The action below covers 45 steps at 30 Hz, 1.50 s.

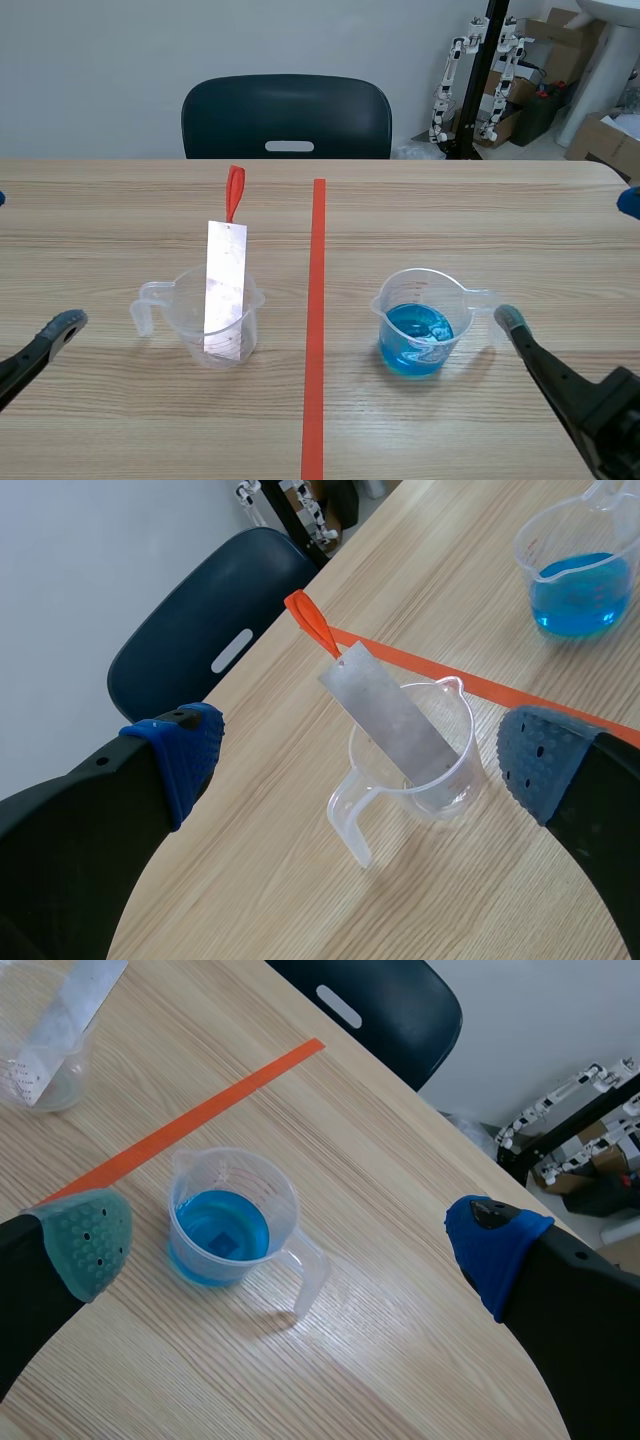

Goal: Do the redox reaction experiment. return to the home posture

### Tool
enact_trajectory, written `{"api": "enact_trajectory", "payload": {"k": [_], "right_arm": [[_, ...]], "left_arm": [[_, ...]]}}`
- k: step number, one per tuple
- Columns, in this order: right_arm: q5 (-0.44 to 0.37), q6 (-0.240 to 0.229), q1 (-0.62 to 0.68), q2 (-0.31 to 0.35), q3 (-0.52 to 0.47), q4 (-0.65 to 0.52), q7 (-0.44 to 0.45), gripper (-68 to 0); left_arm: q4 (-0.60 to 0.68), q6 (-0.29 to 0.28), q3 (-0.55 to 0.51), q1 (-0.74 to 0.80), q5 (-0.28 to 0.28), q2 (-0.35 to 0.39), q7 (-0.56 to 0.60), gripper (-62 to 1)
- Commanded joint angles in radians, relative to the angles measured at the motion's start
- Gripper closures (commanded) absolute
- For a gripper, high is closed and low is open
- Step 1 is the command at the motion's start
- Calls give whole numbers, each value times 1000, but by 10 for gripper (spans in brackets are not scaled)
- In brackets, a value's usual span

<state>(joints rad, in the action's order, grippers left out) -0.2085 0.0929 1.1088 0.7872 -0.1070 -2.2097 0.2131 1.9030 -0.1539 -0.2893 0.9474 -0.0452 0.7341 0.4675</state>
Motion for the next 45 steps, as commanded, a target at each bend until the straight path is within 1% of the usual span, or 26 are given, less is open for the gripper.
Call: {"api": "enact_trajectory", "payload": {"k": [1,38,43,45], "right_arm": [[-1,8,-9,5,2,-8,18,-679],[0,11,-9,5,2,-8,18,-679],[30,11,-9,5,2,-8,19,-679],[31,11,-9,5,2,-8,23,-679]], "left_arm": [[14,2,-3,2,-11,-2,11,-577],[14,2,-3,2,-11,-2,10,-577],[14,2,-3,2,-11,-2,10,-577],[14,2,-3,2,-11,-2,10,-577]]}}
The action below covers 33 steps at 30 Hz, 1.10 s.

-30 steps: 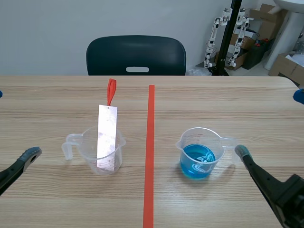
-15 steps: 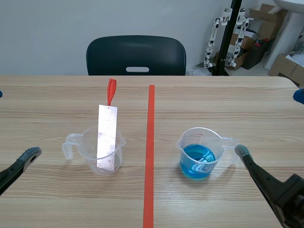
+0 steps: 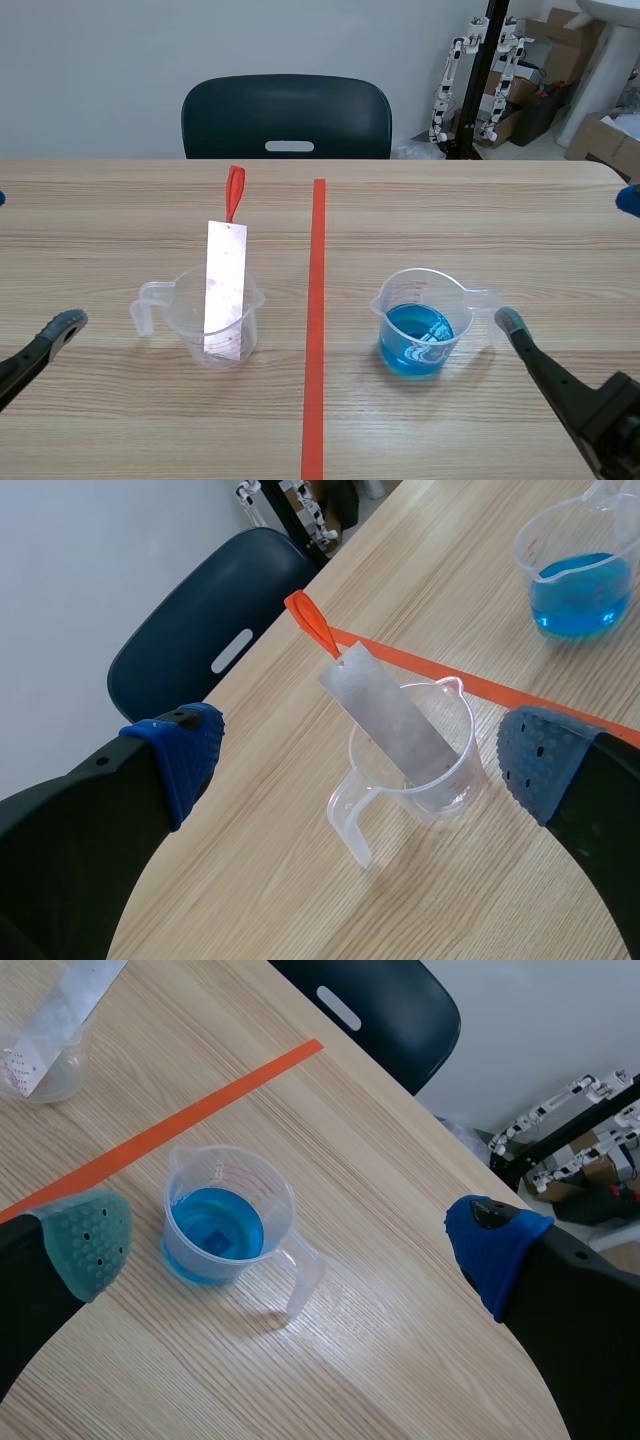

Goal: Do the redox reaction experiment. return to the home posture

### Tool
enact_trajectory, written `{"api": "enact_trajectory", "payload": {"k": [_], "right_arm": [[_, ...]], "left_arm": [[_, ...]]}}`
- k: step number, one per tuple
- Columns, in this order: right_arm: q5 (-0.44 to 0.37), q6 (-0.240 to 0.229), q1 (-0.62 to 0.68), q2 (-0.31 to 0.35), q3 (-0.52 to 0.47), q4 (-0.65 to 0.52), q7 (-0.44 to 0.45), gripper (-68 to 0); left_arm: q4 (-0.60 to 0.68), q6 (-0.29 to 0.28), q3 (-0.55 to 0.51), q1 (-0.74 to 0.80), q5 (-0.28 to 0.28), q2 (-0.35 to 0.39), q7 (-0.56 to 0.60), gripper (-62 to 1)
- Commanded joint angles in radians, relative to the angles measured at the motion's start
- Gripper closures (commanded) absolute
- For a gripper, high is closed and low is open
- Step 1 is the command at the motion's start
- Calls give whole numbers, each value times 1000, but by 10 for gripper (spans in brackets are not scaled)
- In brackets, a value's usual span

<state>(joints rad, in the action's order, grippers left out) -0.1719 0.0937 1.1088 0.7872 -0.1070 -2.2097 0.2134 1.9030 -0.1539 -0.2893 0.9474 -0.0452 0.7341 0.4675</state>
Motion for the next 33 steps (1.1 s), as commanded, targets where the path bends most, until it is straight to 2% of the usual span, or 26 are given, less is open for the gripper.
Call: {"api": "enact_trajectory", "payload": {"k": [1,33], "right_arm": [[-6,11,-9,5,2,-8,22,-679],[-7,11,-9,5,2,-8,-9,-679]], "left_arm": [[14,2,-3,2,-11,-2,10,-577],[14,2,-3,2,-11,-2,10,-577]]}}
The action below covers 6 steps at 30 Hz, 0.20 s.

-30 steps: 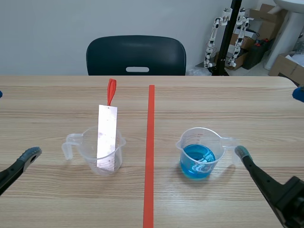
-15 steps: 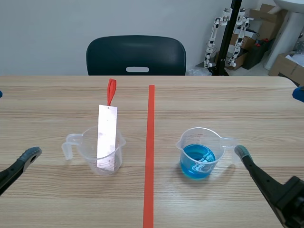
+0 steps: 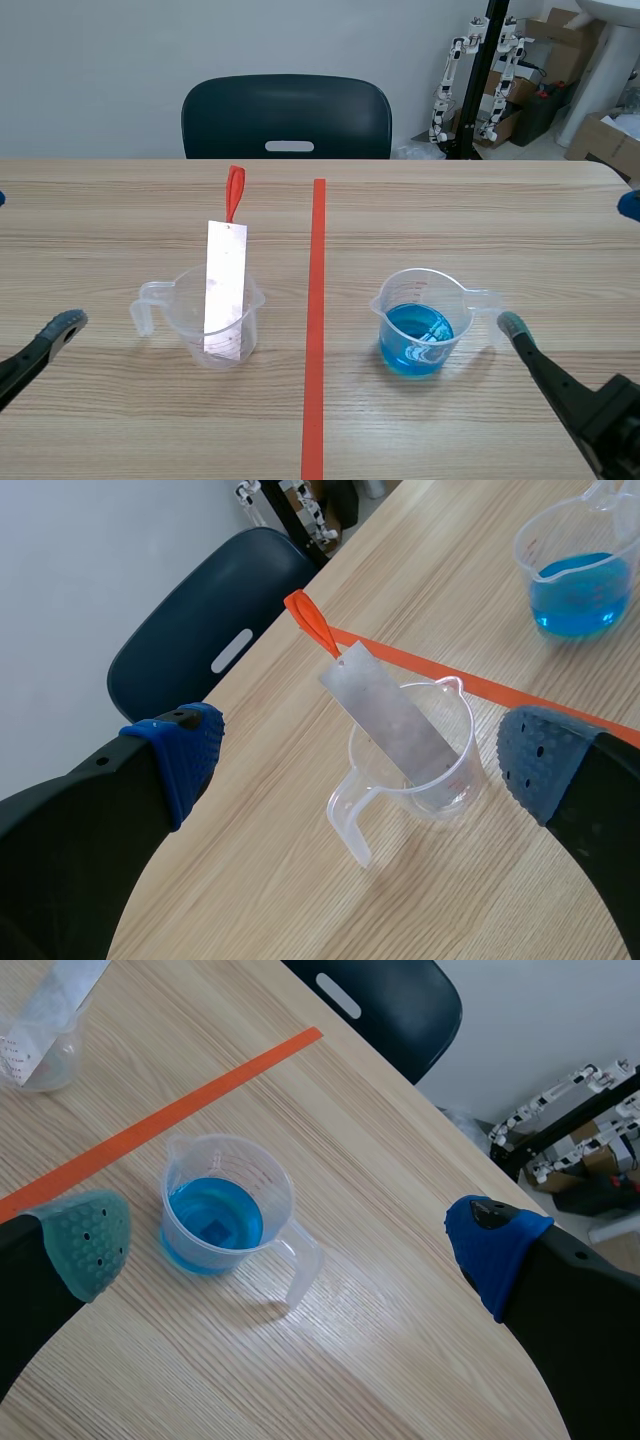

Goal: Do the redox reaction experiment. return to the home posture

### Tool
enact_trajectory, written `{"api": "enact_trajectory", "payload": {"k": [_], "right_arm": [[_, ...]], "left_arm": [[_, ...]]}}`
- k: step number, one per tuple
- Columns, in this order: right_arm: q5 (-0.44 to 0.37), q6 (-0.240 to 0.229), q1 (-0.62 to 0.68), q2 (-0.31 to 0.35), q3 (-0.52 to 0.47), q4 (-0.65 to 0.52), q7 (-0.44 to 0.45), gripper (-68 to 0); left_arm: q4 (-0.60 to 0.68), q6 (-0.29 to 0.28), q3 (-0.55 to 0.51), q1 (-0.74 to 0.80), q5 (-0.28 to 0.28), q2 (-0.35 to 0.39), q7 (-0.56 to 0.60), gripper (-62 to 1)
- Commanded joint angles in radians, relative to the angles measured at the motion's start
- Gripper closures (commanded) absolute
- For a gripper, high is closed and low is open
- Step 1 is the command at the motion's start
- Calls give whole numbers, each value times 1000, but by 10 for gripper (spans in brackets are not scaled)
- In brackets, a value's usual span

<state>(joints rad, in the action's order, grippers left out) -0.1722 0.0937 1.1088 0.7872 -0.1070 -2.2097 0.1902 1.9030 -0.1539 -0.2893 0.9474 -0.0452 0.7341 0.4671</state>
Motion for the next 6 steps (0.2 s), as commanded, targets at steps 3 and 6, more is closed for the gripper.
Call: {"api": "enact_trajectory", "payload": {"k": [3,6], "right_arm": [[-7,11,-9,5,2,-8,14,-679],[-7,11,-9,5,2,-8,14,-679]], "left_arm": [[14,2,-3,2,-11,-2,11,-577],[14,2,-3,2,-11,-2,11,-577]]}}
